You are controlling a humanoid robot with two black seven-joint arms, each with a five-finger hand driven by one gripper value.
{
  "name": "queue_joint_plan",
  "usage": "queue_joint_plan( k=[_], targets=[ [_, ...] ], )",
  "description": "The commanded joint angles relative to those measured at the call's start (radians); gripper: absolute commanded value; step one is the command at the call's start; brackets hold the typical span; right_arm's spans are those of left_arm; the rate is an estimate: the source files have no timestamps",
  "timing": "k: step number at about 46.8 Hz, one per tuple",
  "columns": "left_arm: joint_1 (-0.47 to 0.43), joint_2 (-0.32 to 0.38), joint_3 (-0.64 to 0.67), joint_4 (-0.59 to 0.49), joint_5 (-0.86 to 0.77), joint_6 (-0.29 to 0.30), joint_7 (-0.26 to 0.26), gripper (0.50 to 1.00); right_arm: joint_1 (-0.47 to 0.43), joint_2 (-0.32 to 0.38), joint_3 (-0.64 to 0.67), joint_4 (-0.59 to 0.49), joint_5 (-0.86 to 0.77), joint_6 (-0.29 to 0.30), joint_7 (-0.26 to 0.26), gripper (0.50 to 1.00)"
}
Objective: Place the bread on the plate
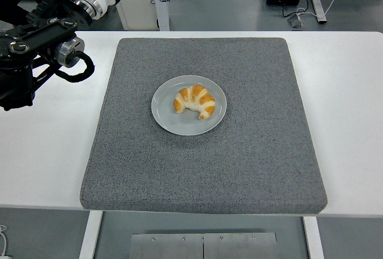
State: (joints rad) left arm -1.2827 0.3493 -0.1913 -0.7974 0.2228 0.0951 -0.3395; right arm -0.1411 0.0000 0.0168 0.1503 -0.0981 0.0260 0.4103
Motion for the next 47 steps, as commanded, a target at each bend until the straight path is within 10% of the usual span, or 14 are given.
queue_joint_plan(
  k=[1, 15, 47],
  targets=[
    [0.043, -0.006, -0.081, 0.017, -0.031, -0.002, 0.046, 0.975, 0.000, 0.000, 0.000, 0.000, 0.000, 0.000, 0.001, 1.000],
    [0.244, -0.070, -0.441, 0.067, -0.034, -0.081, 0.181, 0.975, 0.000, 0.000, 0.000, 0.000, 0.000, 0.000, 0.001, 1.000],
    [0.292, -0.253, -0.536, 0.359, -0.094, -0.301, 0.108, 0.975, 0.000, 0.000, -0.001, 0.002, 0.000, 0.003, -0.001, 1.000]
  ],
)
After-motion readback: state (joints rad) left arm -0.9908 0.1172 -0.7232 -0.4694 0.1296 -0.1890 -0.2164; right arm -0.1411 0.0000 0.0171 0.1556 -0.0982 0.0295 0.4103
